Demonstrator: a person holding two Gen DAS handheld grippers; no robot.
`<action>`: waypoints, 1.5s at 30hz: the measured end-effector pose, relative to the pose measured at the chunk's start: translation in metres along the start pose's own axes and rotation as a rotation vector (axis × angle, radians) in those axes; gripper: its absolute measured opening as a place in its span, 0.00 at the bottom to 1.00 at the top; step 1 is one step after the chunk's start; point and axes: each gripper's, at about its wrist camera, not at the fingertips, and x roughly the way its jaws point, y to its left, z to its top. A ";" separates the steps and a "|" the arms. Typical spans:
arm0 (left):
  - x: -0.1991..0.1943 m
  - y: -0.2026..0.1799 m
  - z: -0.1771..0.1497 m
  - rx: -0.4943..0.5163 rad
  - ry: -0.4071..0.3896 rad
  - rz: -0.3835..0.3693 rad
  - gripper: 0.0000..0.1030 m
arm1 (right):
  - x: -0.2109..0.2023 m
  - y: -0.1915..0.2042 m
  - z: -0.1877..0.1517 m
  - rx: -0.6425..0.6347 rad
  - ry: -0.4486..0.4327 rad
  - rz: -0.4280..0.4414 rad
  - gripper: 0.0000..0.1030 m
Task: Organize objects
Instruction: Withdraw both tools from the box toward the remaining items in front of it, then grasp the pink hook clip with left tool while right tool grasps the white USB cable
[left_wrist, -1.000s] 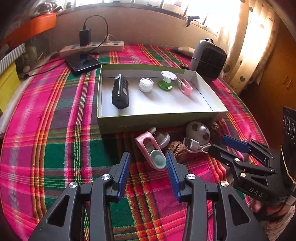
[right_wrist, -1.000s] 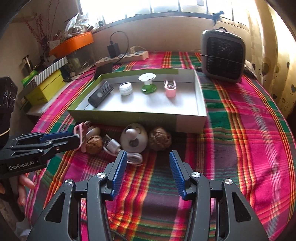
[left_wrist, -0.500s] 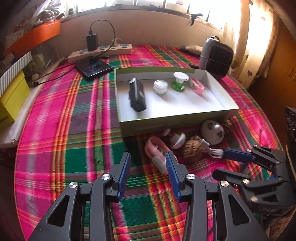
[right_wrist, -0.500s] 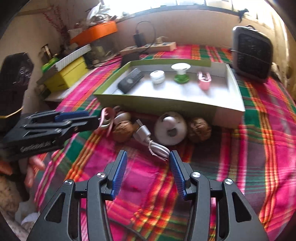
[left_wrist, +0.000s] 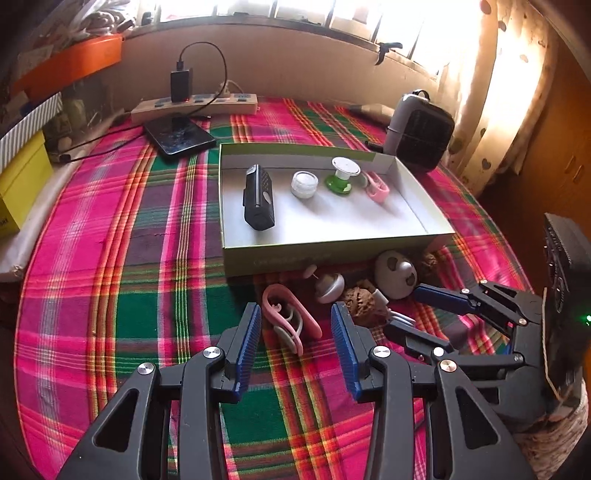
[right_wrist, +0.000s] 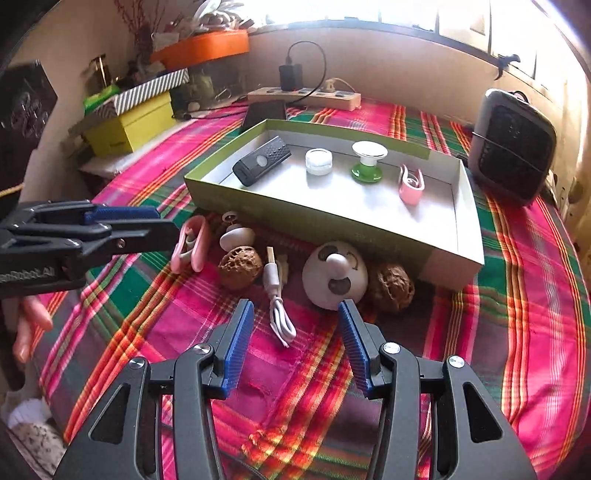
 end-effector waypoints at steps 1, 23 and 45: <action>0.002 -0.001 0.000 0.001 0.005 0.001 0.37 | 0.001 0.002 0.000 -0.008 0.001 -0.008 0.47; 0.022 0.007 -0.010 0.017 0.086 0.070 0.37 | 0.000 0.006 -0.006 -0.029 0.002 0.002 0.11; 0.029 0.015 0.000 -0.013 0.063 0.072 0.37 | 0.005 0.010 0.001 -0.010 0.017 0.003 0.29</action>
